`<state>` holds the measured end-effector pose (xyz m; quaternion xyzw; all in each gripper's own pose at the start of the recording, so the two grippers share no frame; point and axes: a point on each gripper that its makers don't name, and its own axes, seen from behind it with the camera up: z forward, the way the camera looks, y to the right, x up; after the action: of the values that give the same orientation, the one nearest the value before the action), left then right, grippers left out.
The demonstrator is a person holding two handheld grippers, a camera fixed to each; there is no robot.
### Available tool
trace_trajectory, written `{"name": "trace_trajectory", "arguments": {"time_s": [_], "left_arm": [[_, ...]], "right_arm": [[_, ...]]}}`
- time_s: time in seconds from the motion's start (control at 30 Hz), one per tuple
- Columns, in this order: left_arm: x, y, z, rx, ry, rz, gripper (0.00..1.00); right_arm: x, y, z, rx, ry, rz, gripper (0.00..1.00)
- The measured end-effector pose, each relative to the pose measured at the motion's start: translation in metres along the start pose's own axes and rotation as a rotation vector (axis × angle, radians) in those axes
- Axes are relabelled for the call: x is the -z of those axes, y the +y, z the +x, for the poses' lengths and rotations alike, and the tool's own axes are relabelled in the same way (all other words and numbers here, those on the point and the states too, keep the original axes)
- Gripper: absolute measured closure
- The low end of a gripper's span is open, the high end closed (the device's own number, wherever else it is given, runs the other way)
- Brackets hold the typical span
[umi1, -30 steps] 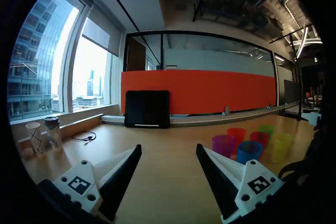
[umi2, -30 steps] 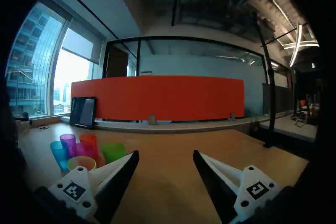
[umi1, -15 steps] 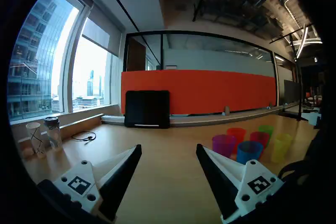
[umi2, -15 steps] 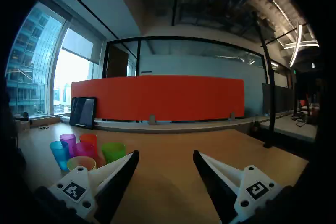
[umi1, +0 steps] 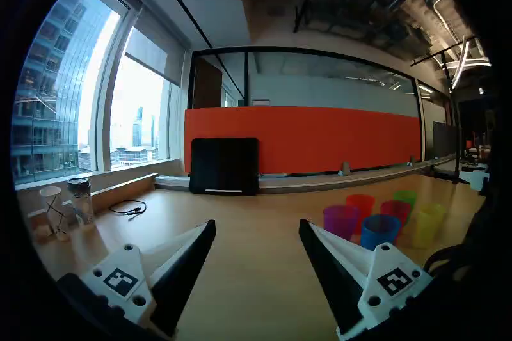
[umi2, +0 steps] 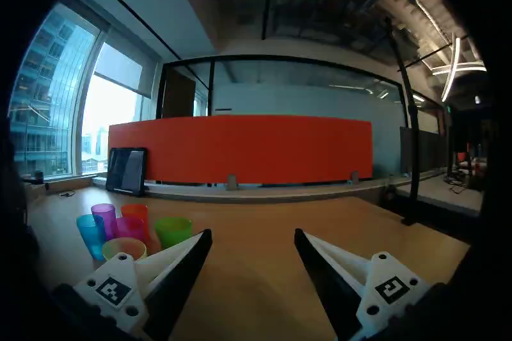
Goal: Pour water
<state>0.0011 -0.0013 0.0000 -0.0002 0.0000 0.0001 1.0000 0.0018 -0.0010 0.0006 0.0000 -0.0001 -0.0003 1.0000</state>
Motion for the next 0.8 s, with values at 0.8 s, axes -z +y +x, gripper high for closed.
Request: {"name": "trace_trajectory", "arguments": {"time_s": [0.8], "left_arm": [[-0.0008, 0.0012, -0.0007, 0.001, -0.001, -0.006, 0.04]], "right_arm": [[-0.0015, -0.0033, 0.0006, 0.002, 0.001, 0.015, 0.0]]}}
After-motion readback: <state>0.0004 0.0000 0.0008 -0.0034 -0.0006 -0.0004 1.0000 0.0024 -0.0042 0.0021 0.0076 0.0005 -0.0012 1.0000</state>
